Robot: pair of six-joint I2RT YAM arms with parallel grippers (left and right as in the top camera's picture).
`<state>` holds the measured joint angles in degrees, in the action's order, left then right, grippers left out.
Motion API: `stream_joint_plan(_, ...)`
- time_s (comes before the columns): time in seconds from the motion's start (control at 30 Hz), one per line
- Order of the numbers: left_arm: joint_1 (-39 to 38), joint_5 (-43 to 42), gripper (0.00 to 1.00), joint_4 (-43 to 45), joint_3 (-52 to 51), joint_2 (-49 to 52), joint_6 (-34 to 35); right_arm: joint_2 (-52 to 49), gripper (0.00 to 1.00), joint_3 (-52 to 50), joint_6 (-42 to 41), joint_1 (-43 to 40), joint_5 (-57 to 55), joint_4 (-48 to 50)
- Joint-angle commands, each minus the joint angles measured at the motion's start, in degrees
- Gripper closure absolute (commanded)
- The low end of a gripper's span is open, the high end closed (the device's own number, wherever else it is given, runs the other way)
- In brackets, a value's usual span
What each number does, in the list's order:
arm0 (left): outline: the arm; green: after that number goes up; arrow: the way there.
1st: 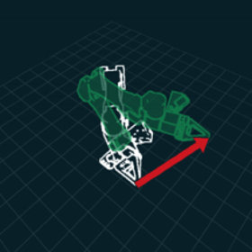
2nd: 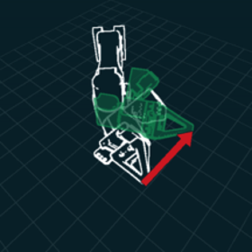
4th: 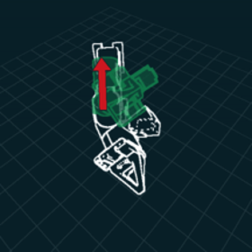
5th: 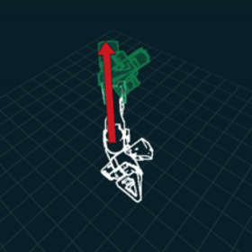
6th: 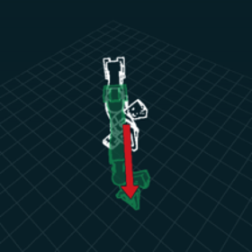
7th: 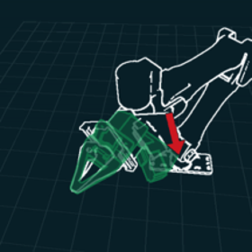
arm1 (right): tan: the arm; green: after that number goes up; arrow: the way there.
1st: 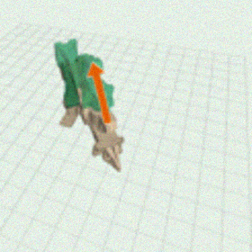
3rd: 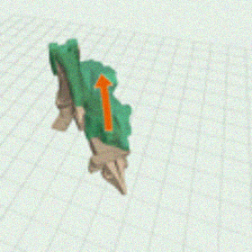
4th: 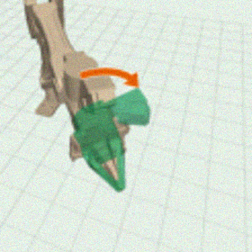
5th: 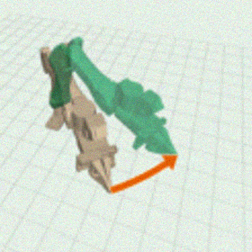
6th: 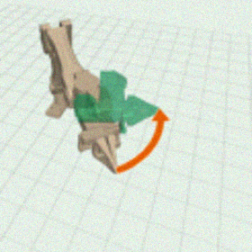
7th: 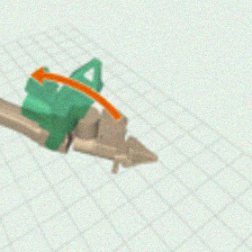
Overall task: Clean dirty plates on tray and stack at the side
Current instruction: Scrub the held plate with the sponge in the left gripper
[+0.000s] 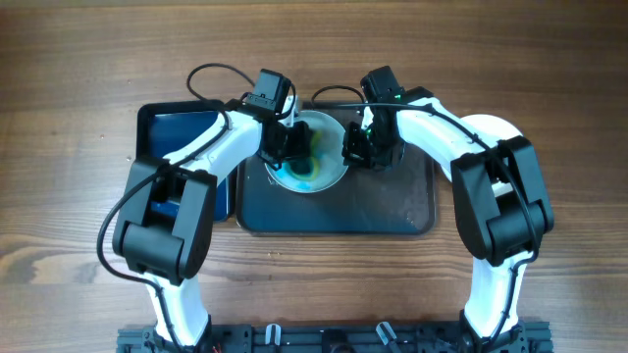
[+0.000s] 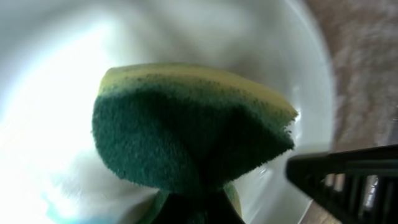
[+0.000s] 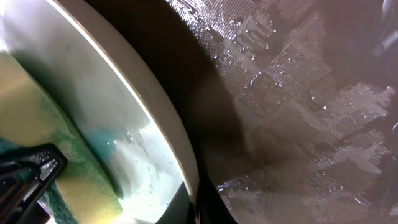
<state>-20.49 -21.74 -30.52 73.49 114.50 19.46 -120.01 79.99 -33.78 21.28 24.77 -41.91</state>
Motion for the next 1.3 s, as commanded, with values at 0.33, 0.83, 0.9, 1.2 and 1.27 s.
stream_joint_plan(0.33,2.6,23.3,0.96,-8.4,0.0,0.9,20.2,-1.3,0.96,-0.2,1.7,0.5,1.0,0.3)
stream_joint_plan(0.83,-2.2,-7.2,0.96,-3.2,0.0,0.9,-3.5,-1.3,0.96,-0.2,2.3,0.5,1.9,0.4)
stream_joint_plan(0.9,-2.1,5.2,0.96,-0.9,0.0,0.9,5.0,-1.3,0.96,-0.2,2.4,0.5,1.9,0.3)
stream_joint_plan(1.2,1.6,27.1,0.96,-8.1,0.0,0.9,21.9,-1.3,0.96,-0.2,3.0,0.5,1.9,0.3)
stream_joint_plan(1.27,1.7,32.4,0.96,-12.3,0.0,0.9,22.0,-1.3,0.95,-0.2,3.0,0.5,2.2,0.4)
